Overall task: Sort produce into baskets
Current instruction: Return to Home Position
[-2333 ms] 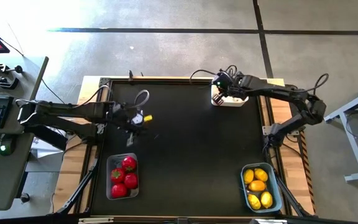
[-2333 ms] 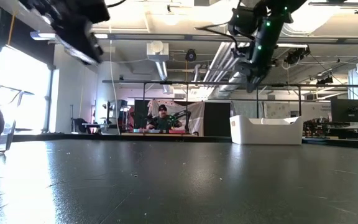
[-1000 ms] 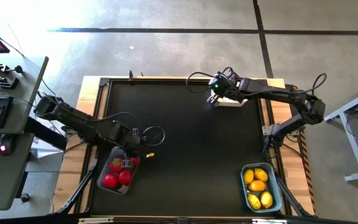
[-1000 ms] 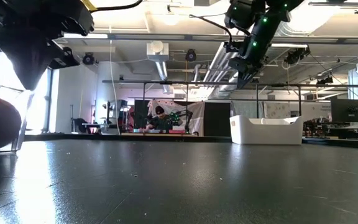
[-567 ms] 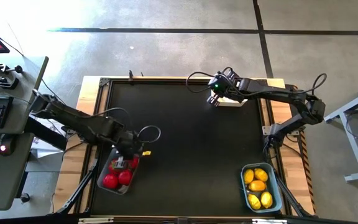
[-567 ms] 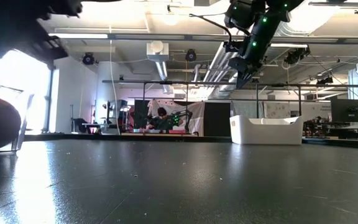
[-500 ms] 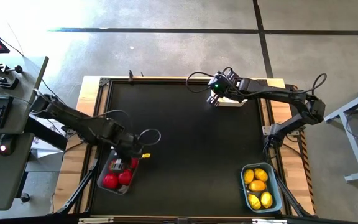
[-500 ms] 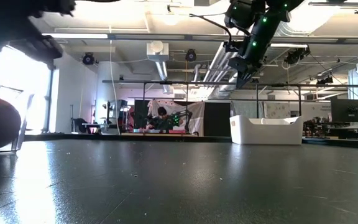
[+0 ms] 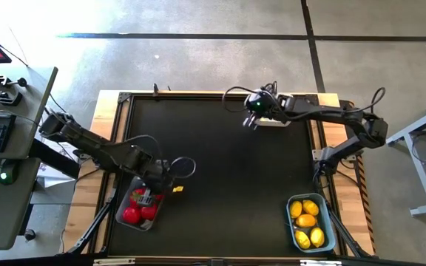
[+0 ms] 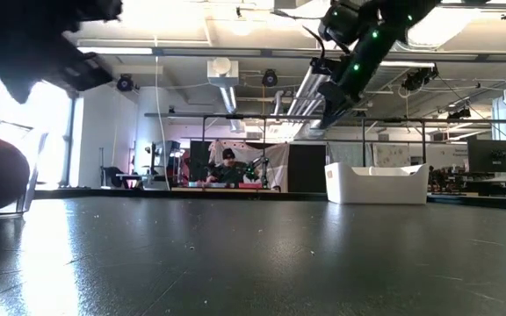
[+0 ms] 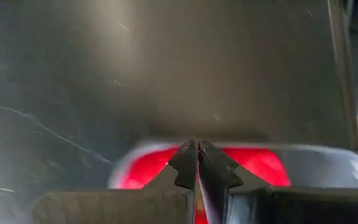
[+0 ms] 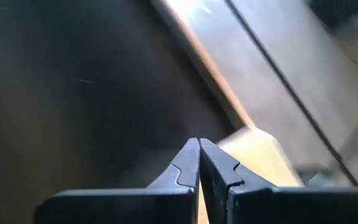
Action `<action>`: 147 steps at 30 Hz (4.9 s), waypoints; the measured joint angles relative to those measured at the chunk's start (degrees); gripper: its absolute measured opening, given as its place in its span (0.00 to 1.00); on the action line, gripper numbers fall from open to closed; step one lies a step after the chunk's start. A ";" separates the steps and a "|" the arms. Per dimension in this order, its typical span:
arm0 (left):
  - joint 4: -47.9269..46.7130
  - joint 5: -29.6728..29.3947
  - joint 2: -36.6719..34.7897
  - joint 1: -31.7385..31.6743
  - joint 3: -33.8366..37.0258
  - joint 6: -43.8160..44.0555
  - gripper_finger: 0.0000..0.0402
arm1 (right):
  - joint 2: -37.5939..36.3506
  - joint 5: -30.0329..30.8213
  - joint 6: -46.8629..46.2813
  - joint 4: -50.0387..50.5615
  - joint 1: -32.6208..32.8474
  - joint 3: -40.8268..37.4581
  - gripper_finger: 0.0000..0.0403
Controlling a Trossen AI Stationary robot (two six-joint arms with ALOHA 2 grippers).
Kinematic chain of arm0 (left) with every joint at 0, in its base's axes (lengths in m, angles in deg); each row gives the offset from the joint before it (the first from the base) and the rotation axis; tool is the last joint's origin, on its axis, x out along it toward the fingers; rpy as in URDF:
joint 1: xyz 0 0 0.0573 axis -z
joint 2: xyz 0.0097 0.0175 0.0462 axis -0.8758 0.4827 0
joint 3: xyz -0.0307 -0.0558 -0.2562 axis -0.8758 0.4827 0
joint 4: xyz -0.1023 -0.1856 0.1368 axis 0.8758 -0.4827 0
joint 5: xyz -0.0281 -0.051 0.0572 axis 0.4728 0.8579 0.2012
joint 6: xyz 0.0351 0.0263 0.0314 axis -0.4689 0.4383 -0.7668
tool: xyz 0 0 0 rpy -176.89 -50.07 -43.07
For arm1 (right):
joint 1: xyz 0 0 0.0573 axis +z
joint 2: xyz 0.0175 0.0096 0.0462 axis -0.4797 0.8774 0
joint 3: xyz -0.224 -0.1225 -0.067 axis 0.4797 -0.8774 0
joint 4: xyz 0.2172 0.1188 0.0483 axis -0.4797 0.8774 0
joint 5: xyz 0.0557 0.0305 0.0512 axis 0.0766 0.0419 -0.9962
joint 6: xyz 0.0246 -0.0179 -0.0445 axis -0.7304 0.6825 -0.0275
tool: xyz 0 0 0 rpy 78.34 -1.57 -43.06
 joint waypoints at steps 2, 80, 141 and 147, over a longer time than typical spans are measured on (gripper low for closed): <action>1.70 -1.28 -0.80 -1.61 0.00 -1.10 0.00 | -0.37 -5.81 2.31 -7.85 0.15 -3.59 0.00; 90.35 4.32 -34.82 -49.55 52.66 -0.58 0.00 | -80.63 -14.41 -3.09 -22.23 7.91 -55.27 0.00; 48.26 -20.96 -68.80 -36.16 51.65 2.31 0.00 | -82.20 4.51 0.47 -31.44 17.22 -61.26 0.00; 48.26 -20.96 -68.80 -36.16 51.65 2.31 0.00 | -82.20 4.54 0.47 -31.44 17.22 -61.26 0.00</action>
